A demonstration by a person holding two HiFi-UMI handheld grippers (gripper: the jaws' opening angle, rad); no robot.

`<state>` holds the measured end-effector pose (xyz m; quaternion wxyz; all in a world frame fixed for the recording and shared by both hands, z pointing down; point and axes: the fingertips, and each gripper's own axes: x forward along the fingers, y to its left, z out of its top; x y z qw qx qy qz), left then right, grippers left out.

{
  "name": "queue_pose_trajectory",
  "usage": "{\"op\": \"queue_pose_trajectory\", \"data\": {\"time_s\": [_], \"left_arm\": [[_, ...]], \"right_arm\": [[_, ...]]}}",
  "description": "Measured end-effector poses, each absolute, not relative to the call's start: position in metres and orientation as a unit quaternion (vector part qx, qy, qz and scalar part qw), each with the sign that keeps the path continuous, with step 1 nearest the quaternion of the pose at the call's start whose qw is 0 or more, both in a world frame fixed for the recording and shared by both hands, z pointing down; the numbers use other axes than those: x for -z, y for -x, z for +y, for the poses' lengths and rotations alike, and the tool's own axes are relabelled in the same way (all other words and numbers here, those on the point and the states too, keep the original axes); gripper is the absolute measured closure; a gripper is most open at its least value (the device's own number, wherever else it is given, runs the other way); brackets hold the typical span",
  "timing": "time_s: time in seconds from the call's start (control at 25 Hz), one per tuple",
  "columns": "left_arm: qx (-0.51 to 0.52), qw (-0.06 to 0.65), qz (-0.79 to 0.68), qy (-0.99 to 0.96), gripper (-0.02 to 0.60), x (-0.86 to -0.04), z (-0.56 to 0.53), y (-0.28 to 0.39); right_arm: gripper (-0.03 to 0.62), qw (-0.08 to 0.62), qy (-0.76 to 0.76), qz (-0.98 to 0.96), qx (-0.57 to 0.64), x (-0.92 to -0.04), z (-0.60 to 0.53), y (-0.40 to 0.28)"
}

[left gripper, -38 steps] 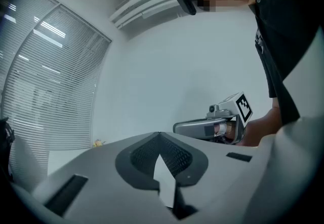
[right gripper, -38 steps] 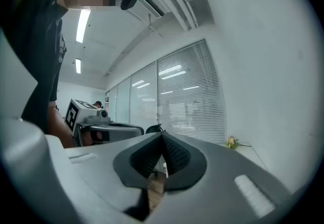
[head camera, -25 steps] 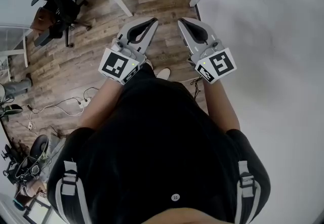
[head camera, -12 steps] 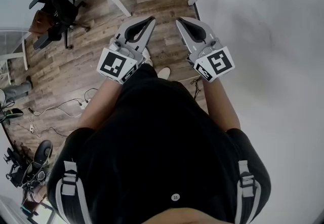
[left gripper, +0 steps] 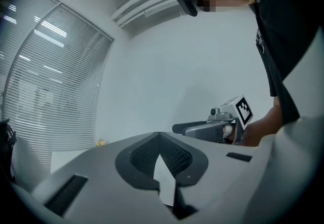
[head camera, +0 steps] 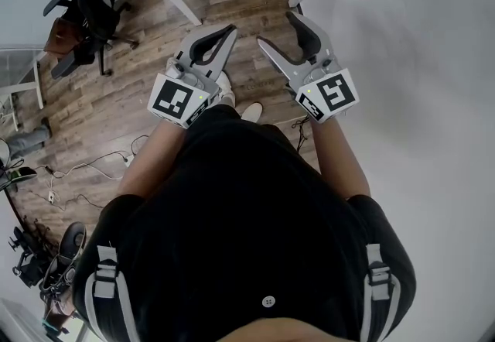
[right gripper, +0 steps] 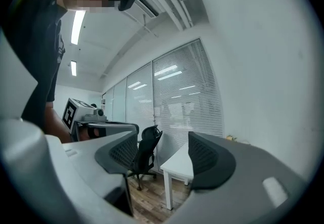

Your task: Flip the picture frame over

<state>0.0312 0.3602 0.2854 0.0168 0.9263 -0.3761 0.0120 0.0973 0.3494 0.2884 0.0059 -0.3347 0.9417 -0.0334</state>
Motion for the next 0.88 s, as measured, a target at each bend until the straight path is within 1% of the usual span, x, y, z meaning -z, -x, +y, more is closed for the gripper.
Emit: {"op": "queue_pose_trajectory", "data": {"time_s": [0.32,0.88], "left_arm": [[-0.013,0.025,-0.378,-0.925,0.575,-0.295,0.336,-0.019],[-0.012,0.036,-0.369,-0.929,0.575,-0.302,0.268,0.008]], "right_arm": [[0.21,-0.005,0.346,0.937,0.042,-0.299,0.323,-0.094],[0.207,-0.024,0.362,0.931,0.041,-0.303,0.255,-0.069]]}}
